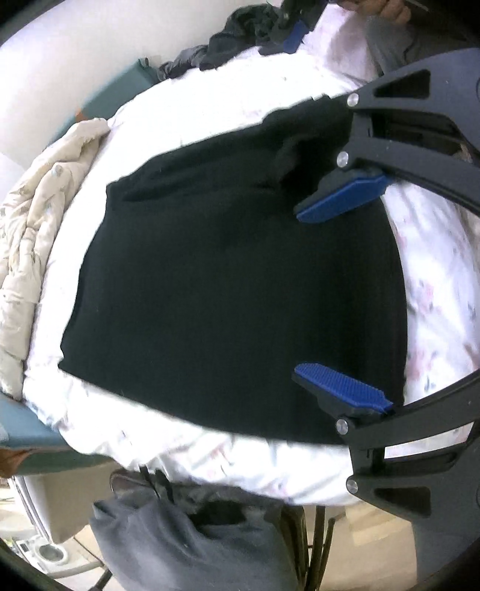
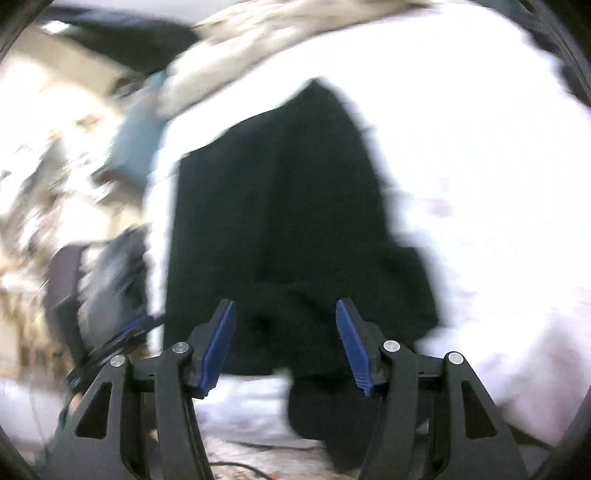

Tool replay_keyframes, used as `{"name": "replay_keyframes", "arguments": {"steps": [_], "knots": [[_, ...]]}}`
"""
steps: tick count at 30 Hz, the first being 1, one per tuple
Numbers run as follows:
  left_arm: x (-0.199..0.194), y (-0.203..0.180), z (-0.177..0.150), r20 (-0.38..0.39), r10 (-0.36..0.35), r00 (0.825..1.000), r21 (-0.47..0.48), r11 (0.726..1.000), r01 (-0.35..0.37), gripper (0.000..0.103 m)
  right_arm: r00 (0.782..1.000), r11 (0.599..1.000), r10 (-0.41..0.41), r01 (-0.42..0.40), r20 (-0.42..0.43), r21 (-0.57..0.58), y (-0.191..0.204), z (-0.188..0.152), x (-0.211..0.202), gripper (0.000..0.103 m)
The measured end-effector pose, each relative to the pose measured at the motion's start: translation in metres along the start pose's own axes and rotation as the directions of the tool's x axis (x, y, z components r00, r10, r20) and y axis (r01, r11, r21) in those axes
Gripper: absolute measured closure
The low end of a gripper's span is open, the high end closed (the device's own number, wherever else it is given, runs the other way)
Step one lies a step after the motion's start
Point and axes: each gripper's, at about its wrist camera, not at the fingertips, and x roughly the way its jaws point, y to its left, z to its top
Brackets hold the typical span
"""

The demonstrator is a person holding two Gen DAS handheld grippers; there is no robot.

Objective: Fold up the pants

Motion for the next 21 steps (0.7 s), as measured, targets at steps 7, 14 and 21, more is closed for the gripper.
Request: {"name": "replay_keyframes", "arguments": {"steps": [7, 14, 21], "knots": [[-0.008, -0.032, 0.006, 0.025, -0.044, 0.999, 0.09, 0.995, 0.042, 0.027, 0.963, 0.93, -0.241, 0.265, -0.122, 0.254, -0.084, 0.02, 0.03, 0.045], [0.006, 0.002, 0.0, -0.053, -0.038, 0.998, -0.014, 0.999, 0.037, 0.027, 0.937, 0.915, -0.212, 0.29, -0.276, 0.28, -0.114, -0.001, 0.108, 0.079], [0.01, 0.023, 0.005, -0.058, -0.032, 0.998, -0.105, 0.994, 0.026, 0.027, 0.968, 0.962, -0.247, 0.249, -0.031, 0.114, -0.071, 0.026, 0.043, 0.1]]}}
